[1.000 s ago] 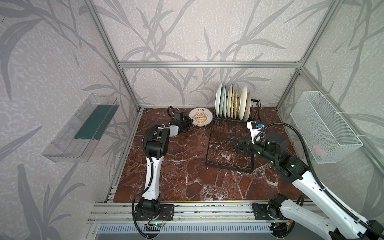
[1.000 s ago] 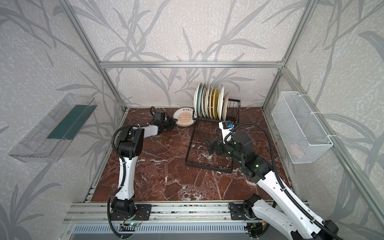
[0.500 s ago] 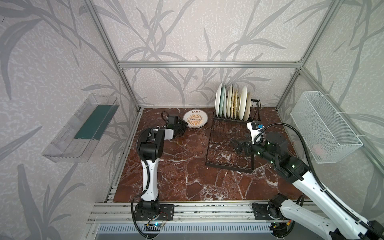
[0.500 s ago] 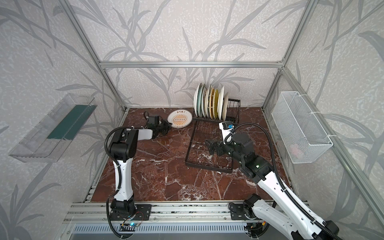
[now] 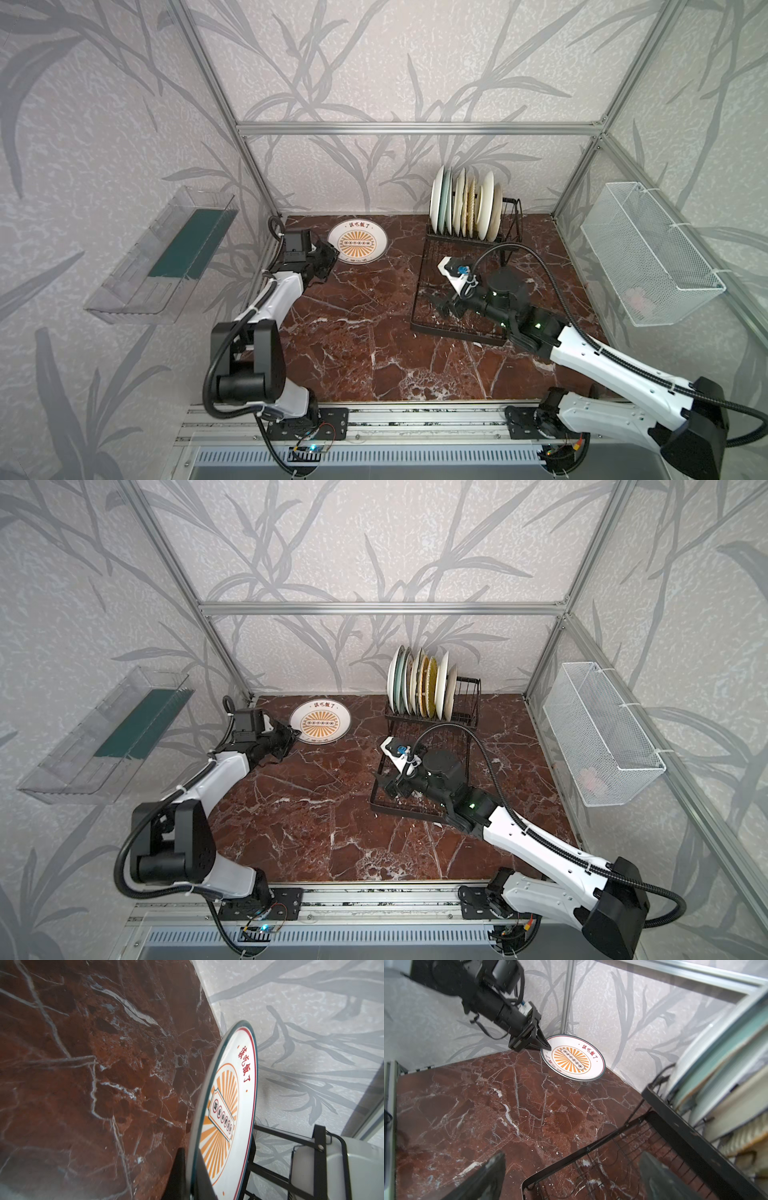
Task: Load the plates into the dish rack
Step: 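Grasp the tilted sunburst plate rim with the right gripper beside the left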
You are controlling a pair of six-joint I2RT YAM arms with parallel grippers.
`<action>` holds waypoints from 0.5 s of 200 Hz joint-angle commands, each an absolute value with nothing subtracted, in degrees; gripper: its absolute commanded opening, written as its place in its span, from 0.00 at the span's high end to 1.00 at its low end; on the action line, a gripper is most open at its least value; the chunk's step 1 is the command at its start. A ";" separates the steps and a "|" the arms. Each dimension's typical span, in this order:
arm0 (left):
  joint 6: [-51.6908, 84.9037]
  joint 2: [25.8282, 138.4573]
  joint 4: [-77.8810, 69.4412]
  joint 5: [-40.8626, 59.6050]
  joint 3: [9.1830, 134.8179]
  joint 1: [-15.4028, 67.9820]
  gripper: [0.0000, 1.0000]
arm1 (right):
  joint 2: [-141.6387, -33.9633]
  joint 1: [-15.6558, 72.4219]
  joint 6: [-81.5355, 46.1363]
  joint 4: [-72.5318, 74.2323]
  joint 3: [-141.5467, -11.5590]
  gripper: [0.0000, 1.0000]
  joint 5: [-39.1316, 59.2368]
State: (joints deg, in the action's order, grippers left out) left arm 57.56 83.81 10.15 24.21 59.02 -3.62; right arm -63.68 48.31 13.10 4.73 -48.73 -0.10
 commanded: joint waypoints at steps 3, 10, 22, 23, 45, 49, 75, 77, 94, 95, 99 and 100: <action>53.58 79.25 26.32 24.98 62.76 -3.87 1.00 | -66.11 51.01 25.82 10.74 -51.20 0.01 -2.00; 53.61 78.17 28.69 24.89 63.67 -3.85 1.00 | -67.02 51.68 27.71 11.30 -51.61 0.01 -2.30; 54.04 76.35 31.16 24.96 64.65 -3.77 1.00 | -68.53 52.66 30.45 12.48 -52.12 0.01 -2.54; 54.05 76.23 31.36 24.96 64.76 -3.77 1.00 | -68.63 52.70 30.65 12.57 -52.16 0.01 -2.54; 55.27 73.56 36.32 22.91 67.26 -2.68 1.00 | -71.55 54.07 34.44 12.83 -53.96 0.01 -1.91; 55.41 73.36 37.57 22.15 68.00 -2.05 1.00 | -72.10 54.27 35.01 12.83 -54.31 0.01 -1.73; 55.78 74.36 49.15 14.88 75.66 2.64 1.00 | -75.98 55.62 37.81 11.67 -57.43 0.01 0.88; 55.89 74.50 49.79 14.22 76.15 2.86 1.00 | -76.36 55.70 37.97 11.55 -57.67 0.01 1.05; 57.40 75.11 53.77 10.66 79.34 6.25 1.00 | -79.19 56.63 39.29 11.16 -59.92 0.00 1.99; 57.49 75.13 53.95 10.56 79.44 6.38 1.00 | -79.41 56.66 39.37 11.12 -60.06 0.00 2.09; 57.91 75.23 54.49 10.10 79.86 7.07 1.00 | -80.07 56.90 39.76 11.23 -60.48 0.01 2.23; 58.05 75.23 54.62 10.01 80.01 7.18 1.00 | -80.20 56.92 39.92 11.24 -60.61 0.01 2.30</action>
State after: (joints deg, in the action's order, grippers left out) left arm 55.79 75.64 45.76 16.08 75.48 3.88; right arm -77.41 55.59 35.86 10.20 -57.28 0.12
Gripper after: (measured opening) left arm 0.057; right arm 0.996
